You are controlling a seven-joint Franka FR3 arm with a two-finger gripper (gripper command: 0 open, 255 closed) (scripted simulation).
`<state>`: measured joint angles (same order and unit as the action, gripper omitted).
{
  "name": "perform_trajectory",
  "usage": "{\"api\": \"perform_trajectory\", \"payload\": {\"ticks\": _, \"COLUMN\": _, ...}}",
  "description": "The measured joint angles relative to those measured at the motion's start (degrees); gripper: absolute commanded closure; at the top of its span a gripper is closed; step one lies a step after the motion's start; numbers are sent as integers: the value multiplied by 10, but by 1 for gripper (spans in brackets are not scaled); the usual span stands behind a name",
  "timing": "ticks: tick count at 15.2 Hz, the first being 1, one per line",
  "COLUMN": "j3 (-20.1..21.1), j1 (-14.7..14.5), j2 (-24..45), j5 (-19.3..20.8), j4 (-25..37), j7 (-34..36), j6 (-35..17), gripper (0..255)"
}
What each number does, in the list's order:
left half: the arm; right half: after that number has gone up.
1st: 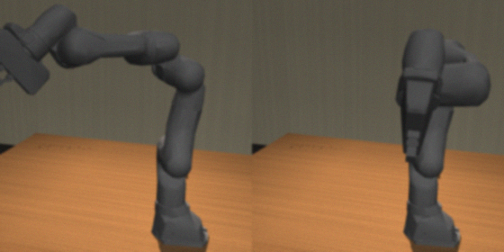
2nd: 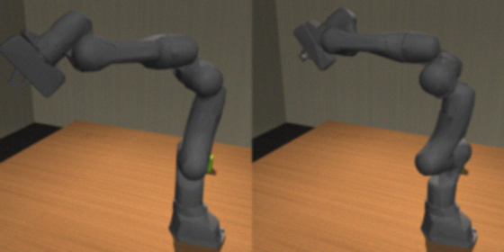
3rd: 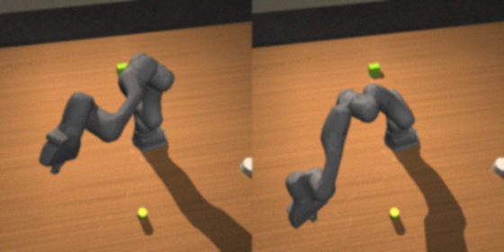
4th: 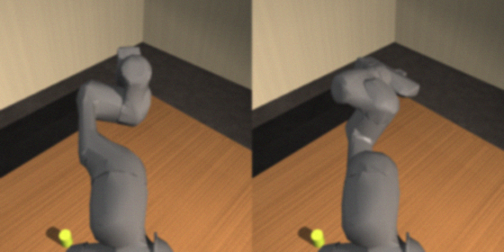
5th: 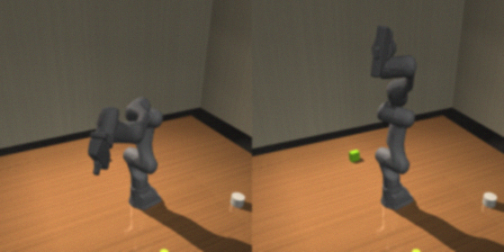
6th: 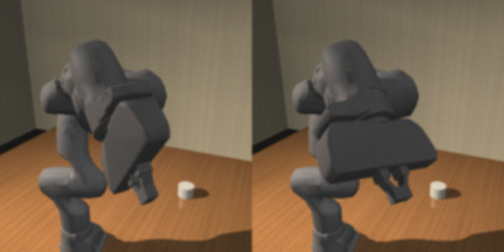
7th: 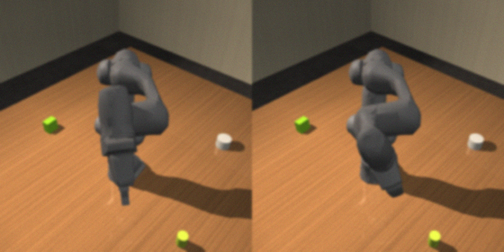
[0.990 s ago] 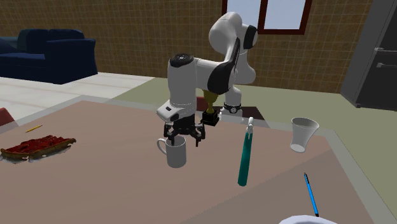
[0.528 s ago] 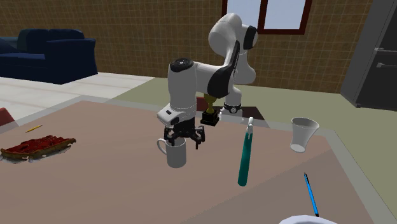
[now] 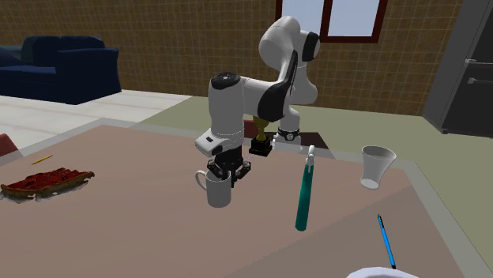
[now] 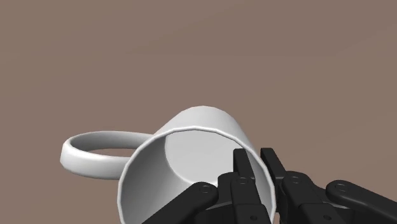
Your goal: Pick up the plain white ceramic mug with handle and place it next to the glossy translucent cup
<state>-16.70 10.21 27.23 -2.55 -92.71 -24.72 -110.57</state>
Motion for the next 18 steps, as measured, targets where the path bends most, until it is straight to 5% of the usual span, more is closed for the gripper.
{"api": "perform_trajectory", "payload": {"ticks": 18, "j3": -4, "j1": -2, "j2": -28, "j5": 8, "j4": 50, "j7": 0, "j6": 77, "gripper": 255}}
